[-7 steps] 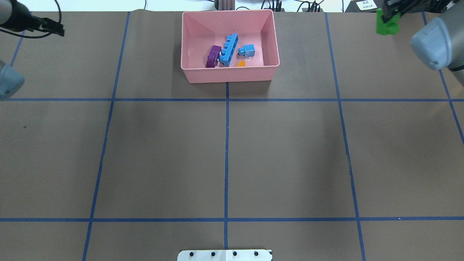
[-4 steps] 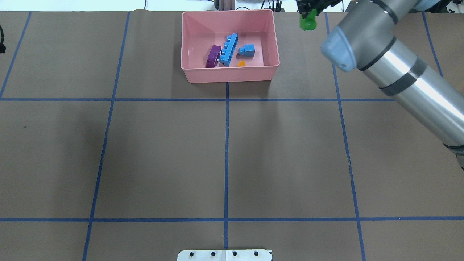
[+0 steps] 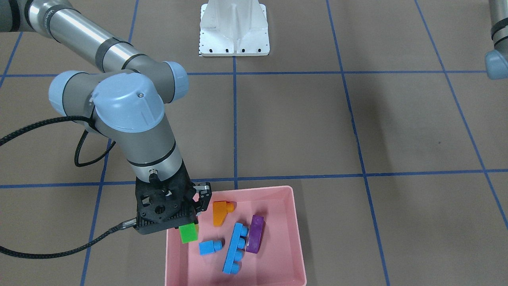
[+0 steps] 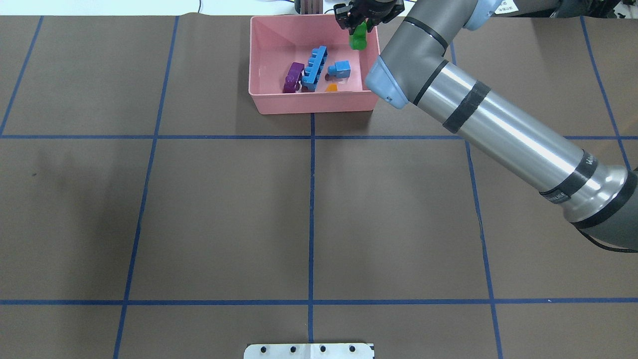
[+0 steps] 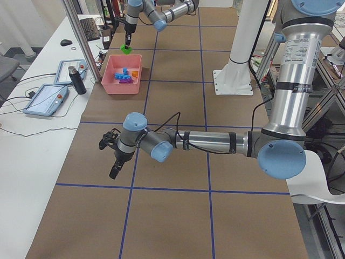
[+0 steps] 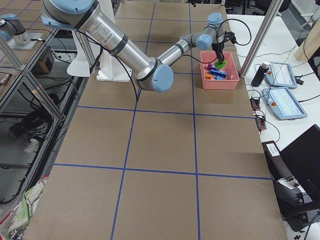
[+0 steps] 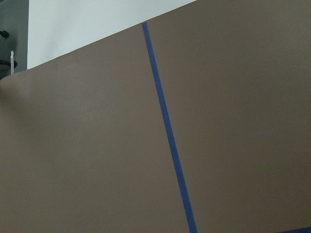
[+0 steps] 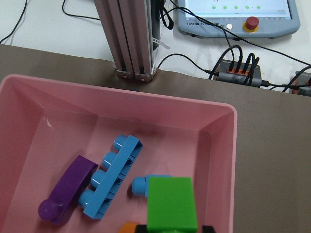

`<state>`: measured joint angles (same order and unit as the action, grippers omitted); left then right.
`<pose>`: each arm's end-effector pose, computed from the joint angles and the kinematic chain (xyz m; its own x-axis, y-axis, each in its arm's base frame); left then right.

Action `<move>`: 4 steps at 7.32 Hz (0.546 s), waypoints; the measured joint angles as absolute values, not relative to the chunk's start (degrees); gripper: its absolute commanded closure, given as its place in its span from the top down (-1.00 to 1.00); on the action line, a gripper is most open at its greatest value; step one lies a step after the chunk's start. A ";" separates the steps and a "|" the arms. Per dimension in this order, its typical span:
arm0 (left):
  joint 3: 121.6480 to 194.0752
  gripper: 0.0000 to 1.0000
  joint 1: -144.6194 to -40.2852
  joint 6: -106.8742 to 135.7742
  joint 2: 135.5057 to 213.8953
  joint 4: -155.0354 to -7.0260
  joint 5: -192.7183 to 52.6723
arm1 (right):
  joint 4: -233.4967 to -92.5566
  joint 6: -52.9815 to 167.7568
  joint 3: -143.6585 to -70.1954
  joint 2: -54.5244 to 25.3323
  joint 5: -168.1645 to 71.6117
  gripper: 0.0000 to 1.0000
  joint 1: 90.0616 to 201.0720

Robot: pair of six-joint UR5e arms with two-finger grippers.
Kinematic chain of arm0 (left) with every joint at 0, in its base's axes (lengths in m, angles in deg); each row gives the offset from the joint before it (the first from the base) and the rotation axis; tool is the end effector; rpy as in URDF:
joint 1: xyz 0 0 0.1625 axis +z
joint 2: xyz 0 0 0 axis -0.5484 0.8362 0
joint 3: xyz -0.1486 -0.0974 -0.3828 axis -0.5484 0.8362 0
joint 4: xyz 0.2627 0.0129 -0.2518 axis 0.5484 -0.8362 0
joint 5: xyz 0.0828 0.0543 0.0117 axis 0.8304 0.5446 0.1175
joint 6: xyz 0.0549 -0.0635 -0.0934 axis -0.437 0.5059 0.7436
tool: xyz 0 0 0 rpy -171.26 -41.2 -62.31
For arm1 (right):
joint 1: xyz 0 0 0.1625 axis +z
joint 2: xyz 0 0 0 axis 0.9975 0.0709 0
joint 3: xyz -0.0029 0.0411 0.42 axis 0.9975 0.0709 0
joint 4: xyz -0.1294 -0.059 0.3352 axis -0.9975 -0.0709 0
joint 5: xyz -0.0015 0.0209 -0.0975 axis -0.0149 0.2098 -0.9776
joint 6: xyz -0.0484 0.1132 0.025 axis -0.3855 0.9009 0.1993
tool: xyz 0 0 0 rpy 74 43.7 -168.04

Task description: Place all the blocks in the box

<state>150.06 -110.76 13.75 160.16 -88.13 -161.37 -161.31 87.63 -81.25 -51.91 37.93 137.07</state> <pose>0.0304 -0.5274 0.6397 0.8746 0.1848 -0.4483 0.0286 0.9033 0.4282 -0.4238 -0.6723 0.1967 0.6914 -0.1733 0.7014 -0.1426 0.9190 0.3676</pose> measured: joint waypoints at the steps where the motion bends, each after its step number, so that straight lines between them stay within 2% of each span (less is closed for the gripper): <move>1: 150.08 1.00 -110.80 13.57 158.35 -89.62 -161.35 | -161.51 88.24 -80.46 -52.96 38.11 1.00 137.02; 4: 150.00 1.00 -111.48 13.31 156.88 -88.62 -163.16 | -172.70 82.87 -82.43 -54.05 46.94 1.00 142.50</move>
